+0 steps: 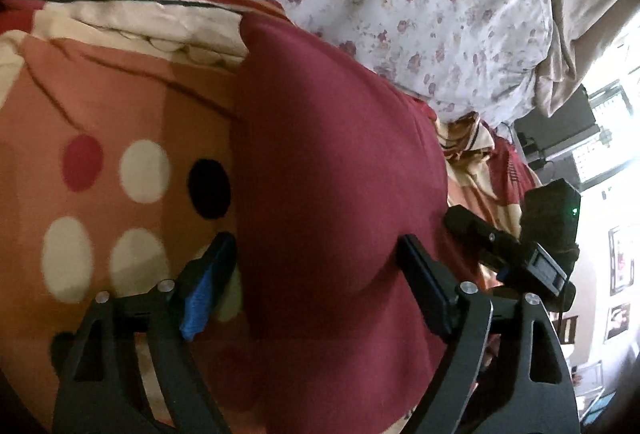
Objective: Fold small clothes
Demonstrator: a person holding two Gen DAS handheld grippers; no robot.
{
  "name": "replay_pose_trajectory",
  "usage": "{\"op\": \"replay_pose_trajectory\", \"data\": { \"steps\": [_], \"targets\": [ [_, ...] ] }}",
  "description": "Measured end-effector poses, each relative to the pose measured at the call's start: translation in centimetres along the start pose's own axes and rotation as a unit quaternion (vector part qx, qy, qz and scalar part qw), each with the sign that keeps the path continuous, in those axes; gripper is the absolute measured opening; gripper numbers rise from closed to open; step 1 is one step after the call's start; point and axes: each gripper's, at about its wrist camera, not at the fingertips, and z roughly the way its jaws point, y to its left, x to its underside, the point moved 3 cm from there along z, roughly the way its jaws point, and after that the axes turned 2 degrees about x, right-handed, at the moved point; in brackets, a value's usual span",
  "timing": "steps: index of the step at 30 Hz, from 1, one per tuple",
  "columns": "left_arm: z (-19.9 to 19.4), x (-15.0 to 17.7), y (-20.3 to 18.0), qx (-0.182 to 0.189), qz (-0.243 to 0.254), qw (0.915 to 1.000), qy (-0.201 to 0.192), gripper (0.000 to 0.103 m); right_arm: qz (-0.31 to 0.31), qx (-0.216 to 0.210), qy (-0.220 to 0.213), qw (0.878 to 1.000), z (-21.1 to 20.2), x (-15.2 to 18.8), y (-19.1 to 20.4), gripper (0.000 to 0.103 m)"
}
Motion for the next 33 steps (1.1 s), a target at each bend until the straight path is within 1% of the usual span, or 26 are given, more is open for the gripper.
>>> {"op": "replay_pose_trajectory", "data": {
  "steps": [2, 3, 5, 6, 7, 8, 9, 10, 11, 13, 16, 18, 20, 21, 22, 24, 26, 27, 29, 30, 31, 33],
  "targets": [
    [0.4, -0.1, -0.4, -0.003, 0.014, 0.9999, 0.005, 0.091, -0.021, -0.011, 0.012, 1.0, 1.1, 0.0, 1.1, 0.082],
    [0.7, -0.2, -0.6, -0.006, 0.021, 0.9997, 0.009, 0.091, -0.036, -0.002, 0.019, 0.999, 1.9, 0.1, 1.7, 0.083],
    [1.3, -0.3, -1.3, -0.018, 0.045, 0.9987, 0.017, 0.09, -0.053, 0.014, 0.021, 0.998, 2.9, 0.0, 2.4, 0.079],
    [1.3, -0.3, -1.6, -0.028, 0.057, 0.9979, 0.018, 0.088, -0.051, 0.01, 0.018, 0.998, 2.9, -0.1, 2.5, 0.07],
    [1.1, -0.2, -1.8, -0.035, 0.065, 0.9972, 0.016, 0.082, -0.046, 0.009, 0.019, 0.999, 2.8, -0.1, 2.6, 0.064],
    [0.8, -0.1, -2.0, -0.035, 0.068, 0.9969, 0.014, 0.076, -0.042, 0.011, 0.019, 0.999, 2.5, -0.1, 2.7, 0.06],
    [0.2, 0.0, -2.1, -0.033, 0.069, 0.997, 0.012, 0.073, -0.041, 0.008, 0.018, 0.999, 1.8, -0.1, 3.0, 0.054],
    [-0.6, 0.2, -2.4, -0.027, 0.069, 0.9972, 0.01, 0.068, -0.04, 0.001, 0.018, 0.999, 1.2, 0.0, 3.4, 0.05],
    [-1.5, 0.4, -2.7, -0.02, 0.069, 0.9974, 0.009, 0.066, -0.04, -0.007, 0.018, 0.999, 0.7, 0.1, 3.7, 0.05],
    [-3.6, 1.3, -3.2, -0.009, 0.071, 0.9974, 0.004, 0.066, -0.043, -0.03, 0.024, 0.998, -1.0, 0.6, 5.2, 0.049],
    [-7.2, 3.5, -3.7, -0.012, 0.078, 0.9969, -0.001, 0.066, -0.08, -0.036, 0.033, 0.996, -3.3, 2.3, 8.2, 0.049],
    [-8.9, 5.2, -3.5, -0.027, 0.076, 0.9967, 0.002, 0.066, -0.091, -0.043, 0.046, 0.994, -4.0, 4.0, 9.8, 0.049],
    [-9.9, 7.4, -2.9, -0.053, 0.078, 0.9956, 0.0, 0.066, -0.096, -0.045, 0.06, 0.993, -3.7, 6.0, 10.9, 0.049],
    [-9.9, 8.5, -2.5, -0.071, 0.078, 0.9944, 0.003, 0.066, -0.106, -0.033, 0.07, 0.991, -2.9, 7.4, 11.3, 0.054],
    [-9.4, 9.7, -1.7, -0.095, 0.076, 0.9925, 0.011, 0.067, -0.111, -0.02, 0.08, 0.99, -2.1, 8.5, 11.3, 0.06],
    [-8.5, 11.3, -0.3, -0.123, 0.068, 0.99, 0.017, 0.074, -0.111, 0.025, 0.108, 0.988, -0.3, 10.4, 10.6, 0.063],
    [-9.0, 12.0, -0.1, -0.122, 0.064, 0.9904, -0.003, 0.078, -0.111, 0.023, 0.097, 0.989, -1.0, 11.2, 10.3, 0.063],
    [-9.3, 12.0, -0.3, -0.127, 0.064, 0.9899, -0.008, 0.079, -0.111, 0.03, 0.094, 0.989, -1.8, 11.3, 10.2, 0.063],
    [-10.4, 12.0, -0.8, -0.138, 0.069, 0.9878, -0.021, 0.079, -0.128, 0.044, 0.07, 0.988, -4.0, 11.2, 10.6, 0.064],
    [-10.8, 11.8, -1.0, -0.145, 0.072, 0.9863, -0.031, 0.079, -0.146, 0.056, 0.052, 0.986, -5.5, 11.2, 11.3, 0.064],
    [-11.3, 11.7, -1.3, -0.158, 0.076, 0.9834, -0.045, 0.079, -0.158, 0.062, 0.043, 0.985, -6.3, 11.2, 11.7, 0.064],
    [-12.1, 11.7, -1.4, -0.185, 0.081, 0.9771, -0.066, 0.079, -0.19, 0.065, 0.027, 0.979, -8.1, 11.7, 13.4, 0.063]
  ]
}}
